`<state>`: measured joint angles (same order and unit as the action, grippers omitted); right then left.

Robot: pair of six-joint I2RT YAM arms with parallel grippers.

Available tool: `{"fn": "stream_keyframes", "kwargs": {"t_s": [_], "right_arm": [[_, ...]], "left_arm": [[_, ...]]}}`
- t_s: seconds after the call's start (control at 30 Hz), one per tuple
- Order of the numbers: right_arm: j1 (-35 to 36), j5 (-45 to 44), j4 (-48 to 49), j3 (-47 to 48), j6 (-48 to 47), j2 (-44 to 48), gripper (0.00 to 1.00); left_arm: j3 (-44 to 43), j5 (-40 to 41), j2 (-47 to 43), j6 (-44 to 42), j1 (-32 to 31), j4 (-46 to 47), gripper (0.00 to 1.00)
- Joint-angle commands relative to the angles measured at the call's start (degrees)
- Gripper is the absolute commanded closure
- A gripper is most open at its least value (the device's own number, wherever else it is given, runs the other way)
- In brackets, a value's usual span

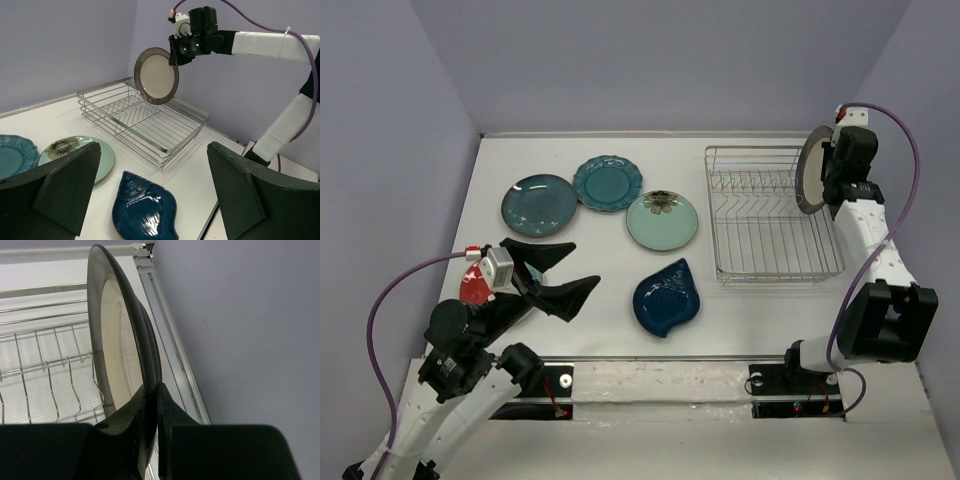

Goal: Load the plates into the dish rack

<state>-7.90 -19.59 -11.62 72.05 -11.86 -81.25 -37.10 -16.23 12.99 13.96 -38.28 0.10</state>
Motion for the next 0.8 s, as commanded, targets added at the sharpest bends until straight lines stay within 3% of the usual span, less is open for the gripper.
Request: {"fn": "stream_keyframes", "kwargs": {"t_s": [0.0, 0.33, 0.47, 0.57, 0.6, 0.7, 0.77], "right_arm": [[-0.10, 2.45, 12.41, 1.69, -0.18, 0.92, 0.93], [-0.10, 5.35, 12.14, -2.70, 0.78, -1.28, 0.93], [-0.10, 6.32, 11.97, -4.29, 2.36, -1.36, 0.86], [-0.10, 5.54, 11.88, -4.38, 4.38, -0.92, 0.64], [-0.10, 4.40, 11.79, -3.94, 5.00, -0.92, 0.52], [-0.10, 0.89, 8.55, -1.66, 9.21, -0.66, 0.34], [-0.10, -0.18, 4.70, 0.18, 14.80, -0.14, 0.27]], "left_arm": [[-1.48, 0.23, 1.24, -0.77, -0.48, 1.92, 0.01], [-1.48, 0.49, 1.24, -0.60, -0.30, 1.75, 0.01], [-1.31, 1.02, 1.94, 0.19, -0.30, 1.84, 0.01], [-0.87, 4.79, 2.91, 3.52, -0.30, 1.84, 0.01], [-0.78, 6.98, 4.05, 4.58, -0.30, 1.57, 0.01], [-0.34, 8.66, 7.91, 8.71, -0.30, 0.52, 0.01], [-0.60, 8.50, 11.16, 9.95, -0.30, -1.75, 0.01]]}}
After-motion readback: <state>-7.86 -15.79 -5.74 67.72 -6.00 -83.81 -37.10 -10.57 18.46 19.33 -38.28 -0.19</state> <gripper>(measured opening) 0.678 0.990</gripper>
